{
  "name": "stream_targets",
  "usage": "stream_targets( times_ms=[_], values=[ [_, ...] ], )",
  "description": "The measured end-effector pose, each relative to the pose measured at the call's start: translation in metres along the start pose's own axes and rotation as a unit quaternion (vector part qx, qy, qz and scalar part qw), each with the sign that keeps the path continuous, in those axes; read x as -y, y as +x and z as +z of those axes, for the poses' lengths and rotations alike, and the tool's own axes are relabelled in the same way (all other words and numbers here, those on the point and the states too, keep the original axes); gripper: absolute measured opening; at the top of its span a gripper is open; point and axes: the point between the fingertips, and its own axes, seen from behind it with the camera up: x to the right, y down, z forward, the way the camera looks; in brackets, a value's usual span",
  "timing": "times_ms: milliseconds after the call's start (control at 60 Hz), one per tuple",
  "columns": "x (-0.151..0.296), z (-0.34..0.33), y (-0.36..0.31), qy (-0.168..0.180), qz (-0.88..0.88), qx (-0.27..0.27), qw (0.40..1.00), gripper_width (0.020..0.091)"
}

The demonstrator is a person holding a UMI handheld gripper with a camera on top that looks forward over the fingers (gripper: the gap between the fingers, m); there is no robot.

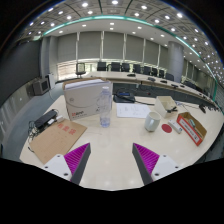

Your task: Pour water

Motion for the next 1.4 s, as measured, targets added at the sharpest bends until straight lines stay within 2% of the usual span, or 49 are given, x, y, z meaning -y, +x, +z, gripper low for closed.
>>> stream_targets(
  times_ms=[183, 433, 567, 683, 717, 750, 833, 933, 1067, 1200, 1250, 1400],
  values=[
    [0.033, 0.064, -0.059, 0.032, -0.006, 0.018, 0.999, 0.0864],
    [0.084, 0.189, -0.054, 0.087, -0.001, 0.009, 0.996, 0.0863],
    [0.1, 0.252, -0.041, 0.098, -0.003, 0.007, 0.995, 0.0859],
    [0.103, 0.298, -0.038, 0.093, 0.0, 0.017, 0.996, 0.0843],
    [0.105, 0.307, -0.038, 0.093, 0.001, 0.02, 0.995, 0.082],
    [0.107, 0.315, -0.037, 0.097, 0.003, 0.023, 0.995, 0.0767],
    [0.113, 0.328, -0.04, 0.11, 0.007, 0.035, 0.993, 0.054],
    [0.116, 0.33, -0.047, 0.119, 0.002, 0.048, 0.992, 0.0478],
    [0.115, 0.329, -0.047, 0.115, 0.01, 0.067, 0.991, 0.0337],
    [0.116, 0.324, -0.044, 0.105, 0.03, 0.081, 0.991, 0.0337],
    [0.126, 0.317, -0.04, 0.112, 0.052, 0.09, 0.988, 0.0337],
    [0.163, 0.282, -0.023, 0.128, 0.176, 0.152, 0.964, 0.0337]
  ],
)
